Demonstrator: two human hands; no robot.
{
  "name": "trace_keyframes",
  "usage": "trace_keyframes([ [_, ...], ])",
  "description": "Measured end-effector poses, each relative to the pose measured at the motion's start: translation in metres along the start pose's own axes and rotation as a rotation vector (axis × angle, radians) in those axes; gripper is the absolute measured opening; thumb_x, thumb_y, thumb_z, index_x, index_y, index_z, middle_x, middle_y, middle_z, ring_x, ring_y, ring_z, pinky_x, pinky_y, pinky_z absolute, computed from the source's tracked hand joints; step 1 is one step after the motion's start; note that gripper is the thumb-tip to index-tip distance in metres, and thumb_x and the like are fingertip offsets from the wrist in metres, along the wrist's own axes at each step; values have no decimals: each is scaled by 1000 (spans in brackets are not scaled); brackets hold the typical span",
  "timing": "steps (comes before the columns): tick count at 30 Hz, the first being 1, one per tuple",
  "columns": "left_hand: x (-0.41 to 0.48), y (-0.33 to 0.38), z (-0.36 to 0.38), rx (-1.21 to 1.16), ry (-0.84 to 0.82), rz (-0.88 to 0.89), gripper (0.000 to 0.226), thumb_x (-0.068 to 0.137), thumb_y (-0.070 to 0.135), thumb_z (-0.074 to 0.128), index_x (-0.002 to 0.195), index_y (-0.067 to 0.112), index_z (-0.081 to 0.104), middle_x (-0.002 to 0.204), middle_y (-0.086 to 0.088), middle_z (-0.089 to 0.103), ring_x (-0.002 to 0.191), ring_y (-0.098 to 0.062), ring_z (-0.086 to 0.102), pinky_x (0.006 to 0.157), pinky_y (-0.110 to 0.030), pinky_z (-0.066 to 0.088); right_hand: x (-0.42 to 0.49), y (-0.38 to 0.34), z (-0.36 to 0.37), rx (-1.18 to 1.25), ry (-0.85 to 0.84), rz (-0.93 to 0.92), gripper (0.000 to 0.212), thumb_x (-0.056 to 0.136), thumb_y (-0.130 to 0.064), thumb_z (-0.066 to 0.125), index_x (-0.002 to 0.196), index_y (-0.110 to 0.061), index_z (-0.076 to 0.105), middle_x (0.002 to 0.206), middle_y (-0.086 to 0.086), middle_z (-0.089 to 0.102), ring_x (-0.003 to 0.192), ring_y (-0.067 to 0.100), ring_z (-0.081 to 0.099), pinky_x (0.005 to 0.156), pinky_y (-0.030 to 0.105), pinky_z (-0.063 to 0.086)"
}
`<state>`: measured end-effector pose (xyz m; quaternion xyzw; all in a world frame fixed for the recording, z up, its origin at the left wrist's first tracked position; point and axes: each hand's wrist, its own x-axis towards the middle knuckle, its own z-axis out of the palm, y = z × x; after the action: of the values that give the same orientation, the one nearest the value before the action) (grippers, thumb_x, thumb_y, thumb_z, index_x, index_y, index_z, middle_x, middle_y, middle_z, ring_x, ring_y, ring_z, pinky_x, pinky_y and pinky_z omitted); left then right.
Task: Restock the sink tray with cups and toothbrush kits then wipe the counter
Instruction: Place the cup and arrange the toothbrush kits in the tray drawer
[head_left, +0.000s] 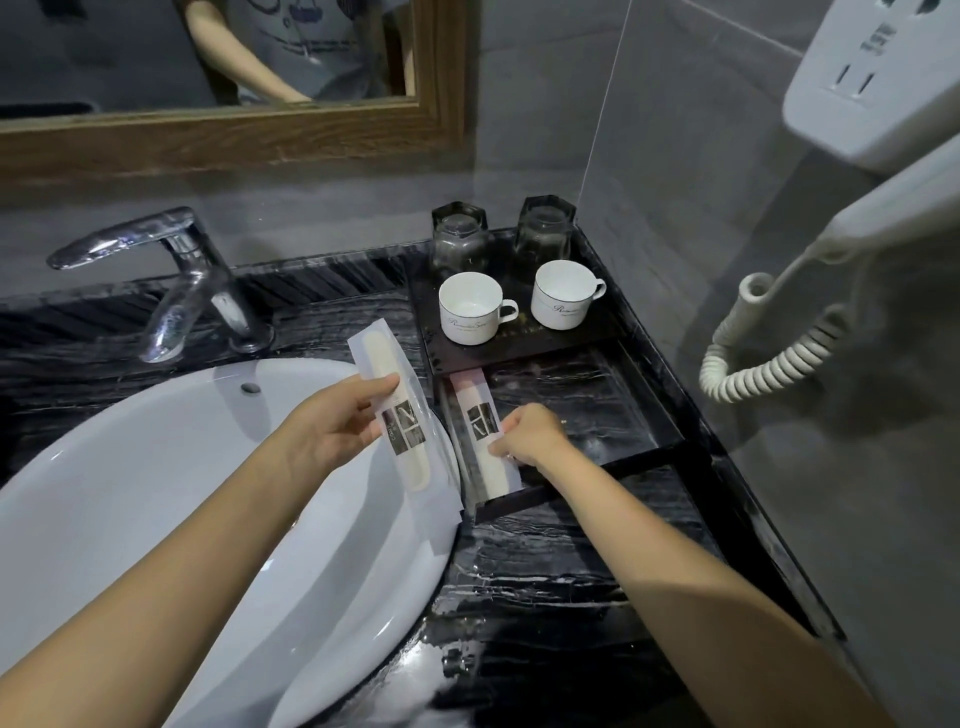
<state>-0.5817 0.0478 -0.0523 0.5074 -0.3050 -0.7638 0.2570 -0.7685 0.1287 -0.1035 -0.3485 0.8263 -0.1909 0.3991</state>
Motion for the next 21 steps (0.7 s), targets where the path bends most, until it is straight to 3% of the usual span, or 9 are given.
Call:
trace_keyframes([
  [2, -1, 0, 2, 5, 6, 3, 14, 84, 5, 61, 75, 15, 62, 51, 5, 68, 45, -4, 64, 39, -14, 47, 0, 2, 1, -46, 14, -21, 32, 79, -9, 66, 60, -14, 41, 77, 11, 55, 75, 22, 56, 67, 30, 47],
  [6, -1, -1, 5, -4, 6, -5, 13, 84, 4, 61, 76, 14, 63, 52, 3, 69, 46, -6, 65, 39, -15, 48, -4, 4, 3, -123, 112, -88, 11, 85, -6, 55, 77, 0, 59, 106, 18, 68, 97, 33, 65, 86, 43, 56],
  [9, -2, -2, 7, -19, -2, -6, 12, 84, 3, 60, 77, 13, 63, 55, 1, 70, 49, -7, 66, 41, -17, 50, -2, 9, 4, -189, 155, -92, 28, 80, 7, 45, 100, 7, 65, 112, 21, 66, 101, 34, 64, 85, 50, 55],
  [12, -2, -3, 10, -28, -11, 0, 13, 84, 1, 59, 79, 12, 64, 56, 1, 71, 50, -8, 67, 42, -18, 51, -1, 13, 4, -207, 160, -104, 27, 79, 9, 46, 98, 9, 64, 113, 22, 65, 99, 33, 65, 84, 51, 54],
  [17, -4, -5, 14, -25, -39, 29, 13, 84, 1, 58, 80, 12, 64, 59, 1, 72, 53, -8, 68, 45, -19, 53, -7, 10, 1, -223, 193, -177, 12, 88, -5, 50, 94, -9, 59, 97, 7, 63, 85, 25, 61, 72, 36, 55],
  [21, -5, -7, 21, -15, -60, 54, 12, 84, 1, 59, 78, 11, 62, 59, 1, 72, 53, -8, 68, 46, -19, 54, -33, -3, -6, 226, 124, -475, 14, 88, -28, 58, 74, -25, 60, 69, -12, 58, 63, 2, 53, 58, 15, 42],
])
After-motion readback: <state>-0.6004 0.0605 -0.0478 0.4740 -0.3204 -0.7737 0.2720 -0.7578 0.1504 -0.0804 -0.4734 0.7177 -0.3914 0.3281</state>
